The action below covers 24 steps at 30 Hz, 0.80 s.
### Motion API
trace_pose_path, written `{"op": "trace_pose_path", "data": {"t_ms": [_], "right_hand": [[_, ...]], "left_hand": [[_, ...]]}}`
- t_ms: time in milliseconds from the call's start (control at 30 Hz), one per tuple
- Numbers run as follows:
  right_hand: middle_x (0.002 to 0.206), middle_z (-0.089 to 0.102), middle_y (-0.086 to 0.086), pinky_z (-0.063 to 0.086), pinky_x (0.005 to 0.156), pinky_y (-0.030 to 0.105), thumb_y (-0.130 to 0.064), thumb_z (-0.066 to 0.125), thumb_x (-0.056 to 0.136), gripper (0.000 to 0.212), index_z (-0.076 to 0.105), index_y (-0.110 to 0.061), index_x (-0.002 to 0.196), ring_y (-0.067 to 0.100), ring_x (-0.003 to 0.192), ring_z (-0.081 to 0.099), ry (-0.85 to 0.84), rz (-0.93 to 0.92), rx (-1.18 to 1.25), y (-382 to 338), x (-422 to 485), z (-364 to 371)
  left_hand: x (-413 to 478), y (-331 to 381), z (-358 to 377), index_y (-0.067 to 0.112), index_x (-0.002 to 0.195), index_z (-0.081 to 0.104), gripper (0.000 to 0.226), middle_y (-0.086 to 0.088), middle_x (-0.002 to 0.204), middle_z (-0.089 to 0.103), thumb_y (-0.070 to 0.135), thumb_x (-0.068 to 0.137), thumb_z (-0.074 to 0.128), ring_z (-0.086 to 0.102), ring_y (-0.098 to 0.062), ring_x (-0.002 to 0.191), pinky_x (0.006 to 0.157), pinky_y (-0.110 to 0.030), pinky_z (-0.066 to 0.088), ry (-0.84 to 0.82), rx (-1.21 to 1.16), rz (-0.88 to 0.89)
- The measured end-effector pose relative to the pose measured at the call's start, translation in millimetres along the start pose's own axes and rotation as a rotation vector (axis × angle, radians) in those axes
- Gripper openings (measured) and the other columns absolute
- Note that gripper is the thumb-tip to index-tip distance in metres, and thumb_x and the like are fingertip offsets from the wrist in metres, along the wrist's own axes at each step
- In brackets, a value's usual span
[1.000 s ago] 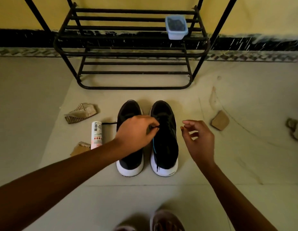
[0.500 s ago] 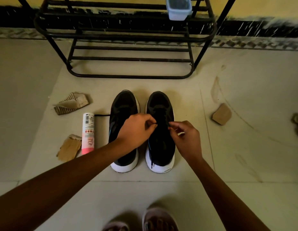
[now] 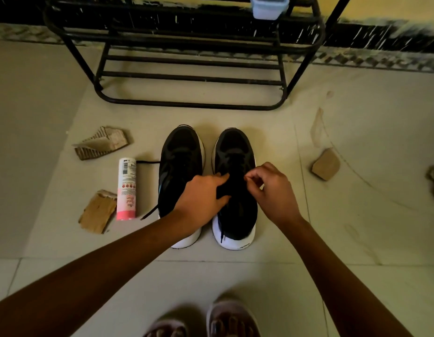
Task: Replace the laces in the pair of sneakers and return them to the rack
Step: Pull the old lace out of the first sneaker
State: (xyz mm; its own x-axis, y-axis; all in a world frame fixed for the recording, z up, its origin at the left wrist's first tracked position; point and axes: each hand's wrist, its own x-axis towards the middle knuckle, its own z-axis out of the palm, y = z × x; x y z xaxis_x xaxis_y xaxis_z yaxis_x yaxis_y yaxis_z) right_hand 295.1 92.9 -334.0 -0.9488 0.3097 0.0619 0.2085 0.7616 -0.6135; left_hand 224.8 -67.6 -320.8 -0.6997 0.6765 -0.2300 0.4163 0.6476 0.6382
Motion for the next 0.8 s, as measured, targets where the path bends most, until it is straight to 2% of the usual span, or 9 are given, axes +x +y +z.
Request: {"op": "trace_pose_path", "data": {"t_ms": [133,233,300,367,500,567,633,733,800], "right_hand": [[0.087,0.056,-0.002,0.042,0.065,0.017,-0.014,0.056,0.09,0.007,0.063,-0.012,0.092,0.01,0.071,0.054,-0.063,0.109,0.072,-3,-1,2],[0.072,0.058,-0.004,0.04,0.055,0.009,-0.007,0.05,0.091,0.015,0.06,-0.016,0.083,-0.001,0.057,0.053,-0.127,0.319,0.371,-8,2,0],[0.07,0.058,-0.001,0.039,0.051,0.009,-0.005,0.047,0.091,0.02,0.059,-0.017,0.08,0.0,0.055,0.052,-0.135,0.411,0.495,-12,4,-3],[0.073,0.059,0.0,0.041,0.052,0.012,-0.005,0.046,0.092,0.018,0.059,-0.014,0.084,0.005,0.061,0.053,-0.13,0.446,0.525,-15,3,-2],[0.084,0.06,-0.011,0.047,0.069,0.018,-0.013,0.056,0.091,0.007,0.059,-0.018,0.092,0.001,0.075,0.057,-0.06,0.345,0.427,-15,-1,1],[0.087,0.06,-0.017,0.046,0.068,0.01,-0.016,0.068,0.085,0.014,0.059,-0.021,0.096,-0.002,0.076,0.058,-0.063,0.275,0.365,-15,-1,-1],[0.083,0.059,-0.02,0.045,0.065,0.005,-0.012,0.074,0.079,0.025,0.059,-0.023,0.095,-0.004,0.072,0.059,-0.063,0.23,0.331,-15,0,-5],[0.076,0.063,-0.019,0.045,0.067,0.006,-0.007,0.073,0.078,0.024,0.057,-0.023,0.085,-0.008,0.072,0.062,0.016,0.18,0.306,-13,3,-8],[0.075,0.066,-0.01,0.05,0.072,0.014,-0.003,0.069,0.081,0.028,0.05,-0.023,0.08,-0.002,0.074,0.064,0.022,0.233,0.416,-12,5,-11]], "left_hand": [[0,-3,2,0.025,0.139,0.043,0.052,-0.004,0.136,0.054,0.02,0.09,0.059,0.057,-0.021,0.116,0.102,-0.034,0.043,0.009,-0.05,-0.005],[0,-5,5,0.025,0.139,0.044,0.05,-0.005,0.131,0.058,0.02,0.09,0.058,0.059,-0.022,0.112,0.102,-0.034,0.044,0.026,-0.062,0.002],[-1,-5,6,0.024,0.139,0.043,0.05,-0.008,0.128,0.06,0.02,0.091,0.057,0.059,-0.023,0.11,0.1,-0.031,0.044,0.036,-0.056,0.008],[0,-4,7,0.024,0.14,0.041,0.05,-0.009,0.127,0.06,0.021,0.092,0.056,0.059,-0.024,0.11,0.099,-0.029,0.044,0.043,-0.057,0.01],[0,-2,7,0.024,0.14,0.042,0.049,-0.008,0.124,0.062,0.021,0.093,0.054,0.06,-0.023,0.104,0.094,-0.027,0.045,0.062,-0.037,0.027],[0,-2,8,0.025,0.14,0.042,0.049,-0.007,0.124,0.062,0.022,0.093,0.055,0.06,-0.023,0.106,0.096,-0.029,0.045,0.063,-0.028,0.02],[0,-4,9,0.025,0.14,0.042,0.05,-0.006,0.127,0.06,0.023,0.092,0.056,0.059,-0.023,0.111,0.099,-0.031,0.044,0.059,-0.034,0.016],[0,-3,8,0.023,0.14,0.042,0.05,-0.007,0.129,0.059,0.022,0.092,0.056,0.058,-0.024,0.111,0.099,-0.031,0.044,0.056,-0.025,0.014],[1,-1,6,0.022,0.14,0.042,0.049,-0.008,0.128,0.059,0.02,0.092,0.056,0.058,-0.024,0.11,0.097,-0.029,0.045,0.055,-0.027,0.017]]}}
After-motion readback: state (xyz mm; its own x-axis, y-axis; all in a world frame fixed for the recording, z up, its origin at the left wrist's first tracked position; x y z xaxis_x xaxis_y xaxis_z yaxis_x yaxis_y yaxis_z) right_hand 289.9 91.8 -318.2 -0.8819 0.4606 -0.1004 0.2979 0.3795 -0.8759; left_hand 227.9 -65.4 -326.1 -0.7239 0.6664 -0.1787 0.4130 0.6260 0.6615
